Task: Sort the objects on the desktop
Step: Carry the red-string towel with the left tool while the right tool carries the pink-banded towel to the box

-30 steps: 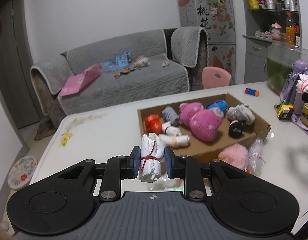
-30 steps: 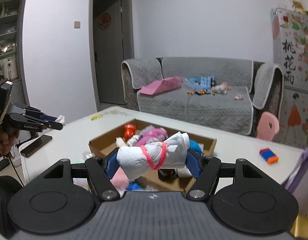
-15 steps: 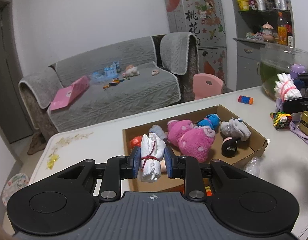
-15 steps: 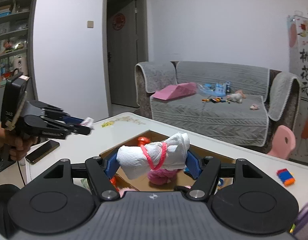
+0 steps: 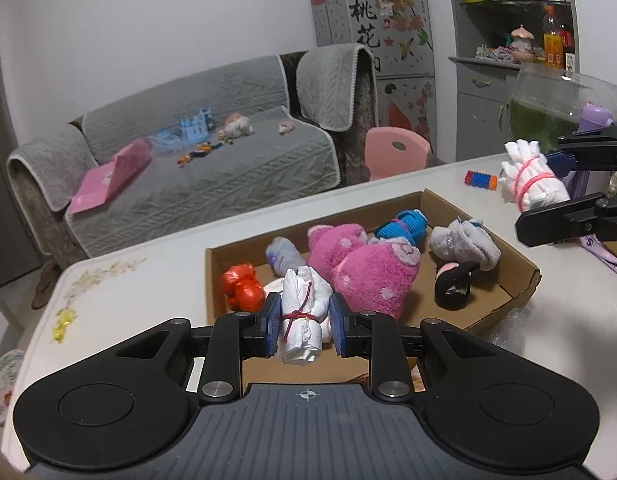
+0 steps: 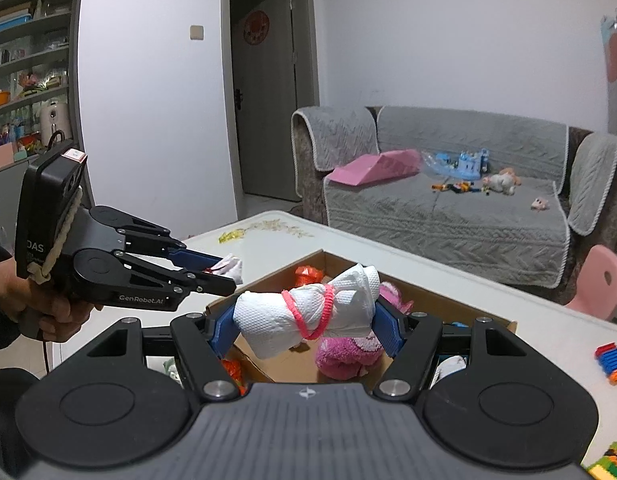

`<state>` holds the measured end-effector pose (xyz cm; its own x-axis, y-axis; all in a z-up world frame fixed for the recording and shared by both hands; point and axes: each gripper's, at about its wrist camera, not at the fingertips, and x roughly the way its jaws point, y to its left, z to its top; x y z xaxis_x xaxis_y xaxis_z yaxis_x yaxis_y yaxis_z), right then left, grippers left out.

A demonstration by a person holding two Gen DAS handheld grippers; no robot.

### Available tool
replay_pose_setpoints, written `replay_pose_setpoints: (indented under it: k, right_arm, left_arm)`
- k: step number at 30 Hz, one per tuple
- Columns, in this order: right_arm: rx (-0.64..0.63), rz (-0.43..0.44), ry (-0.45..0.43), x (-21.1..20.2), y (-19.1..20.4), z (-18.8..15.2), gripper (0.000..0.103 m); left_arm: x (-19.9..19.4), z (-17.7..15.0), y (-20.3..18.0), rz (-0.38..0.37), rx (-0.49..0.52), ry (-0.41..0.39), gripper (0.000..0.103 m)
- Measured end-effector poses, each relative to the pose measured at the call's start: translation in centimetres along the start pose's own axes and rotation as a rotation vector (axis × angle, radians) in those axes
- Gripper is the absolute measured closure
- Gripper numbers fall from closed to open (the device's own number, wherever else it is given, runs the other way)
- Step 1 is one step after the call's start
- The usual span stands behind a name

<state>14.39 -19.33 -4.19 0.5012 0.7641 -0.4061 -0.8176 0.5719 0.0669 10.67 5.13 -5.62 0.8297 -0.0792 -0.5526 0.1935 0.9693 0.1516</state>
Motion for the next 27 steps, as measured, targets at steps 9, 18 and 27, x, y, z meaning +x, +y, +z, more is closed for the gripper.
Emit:
replay_pose_setpoints:
  k: [9, 18, 27]
  right_arm:
    - [0.006, -0.002, 0.049, 1.7, -0.8, -0.3, 0.039]
    - [0.006, -0.031, 0.141, 4.5, -2.8, -1.4, 0.039]
    - [-0.061, -0.095, 0.240, 7.3, -3.9, -2.5, 0.038]
  left_arm:
    - [4.1, 0.1, 0.5, -0.024, -0.016, 0.049, 0.071]
    - [8.3, 0.0, 1.6, -0.025, -0.048, 0.125, 0.071]
    - [9.7, -0.8, 1.4, -0.003, -0.034, 0.146, 0.039]
